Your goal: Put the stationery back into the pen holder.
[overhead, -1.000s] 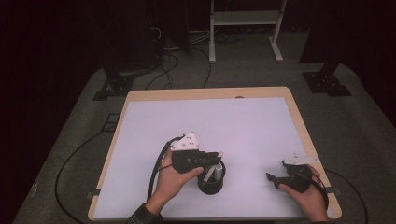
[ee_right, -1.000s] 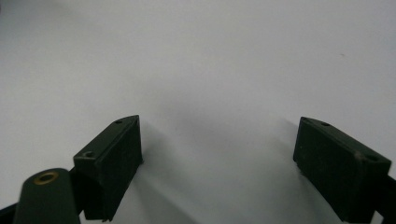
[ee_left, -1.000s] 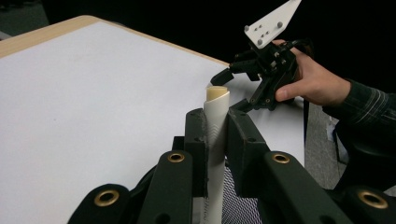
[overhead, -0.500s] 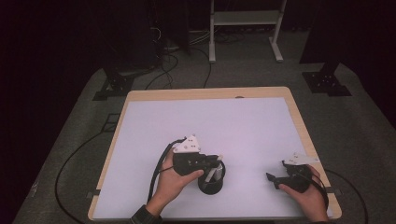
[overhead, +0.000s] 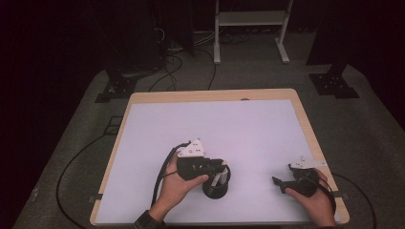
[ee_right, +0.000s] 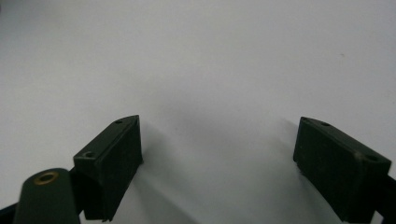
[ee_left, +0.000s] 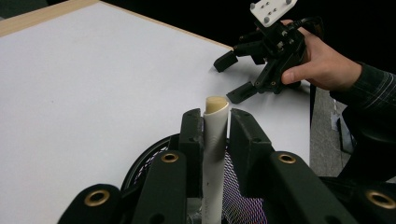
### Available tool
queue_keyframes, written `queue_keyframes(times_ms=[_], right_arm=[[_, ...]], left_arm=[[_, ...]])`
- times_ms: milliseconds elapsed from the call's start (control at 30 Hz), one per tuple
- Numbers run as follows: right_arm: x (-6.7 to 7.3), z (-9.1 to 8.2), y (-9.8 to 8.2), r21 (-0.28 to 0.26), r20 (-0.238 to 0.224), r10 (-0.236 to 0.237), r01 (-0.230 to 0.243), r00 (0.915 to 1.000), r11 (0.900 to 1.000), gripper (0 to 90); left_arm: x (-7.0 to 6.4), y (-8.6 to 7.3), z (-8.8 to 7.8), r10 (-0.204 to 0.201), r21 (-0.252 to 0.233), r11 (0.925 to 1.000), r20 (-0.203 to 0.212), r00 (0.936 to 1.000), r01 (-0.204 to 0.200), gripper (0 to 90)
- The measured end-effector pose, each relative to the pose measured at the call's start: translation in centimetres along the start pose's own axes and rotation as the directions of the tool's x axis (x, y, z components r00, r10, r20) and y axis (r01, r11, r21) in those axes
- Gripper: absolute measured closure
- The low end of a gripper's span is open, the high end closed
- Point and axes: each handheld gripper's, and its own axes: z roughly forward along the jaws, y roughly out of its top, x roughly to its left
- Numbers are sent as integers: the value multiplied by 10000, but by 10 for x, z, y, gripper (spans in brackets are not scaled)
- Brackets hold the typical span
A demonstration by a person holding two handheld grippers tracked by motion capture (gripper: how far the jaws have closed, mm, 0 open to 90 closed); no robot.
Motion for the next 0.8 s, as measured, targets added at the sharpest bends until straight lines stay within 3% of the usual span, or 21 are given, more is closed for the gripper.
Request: queue_keyframes(times_ms=[300,567,800], right_arm=[[0,0,0,1,0,-3,3,10000,10000,143],[0,0,0,3,1,-2,2,10000,10000,143],[0,0,0,1,-1,-5,5,10000,10000,143]], left_arm=[[-2,6,-5,220,-75,9997,-229,9995,-222,651],[-1,11,-11,268,-260,9993,-623,9977,-285,425],[3,13,-14,262,61,9996,-968,9950,-257,248]])
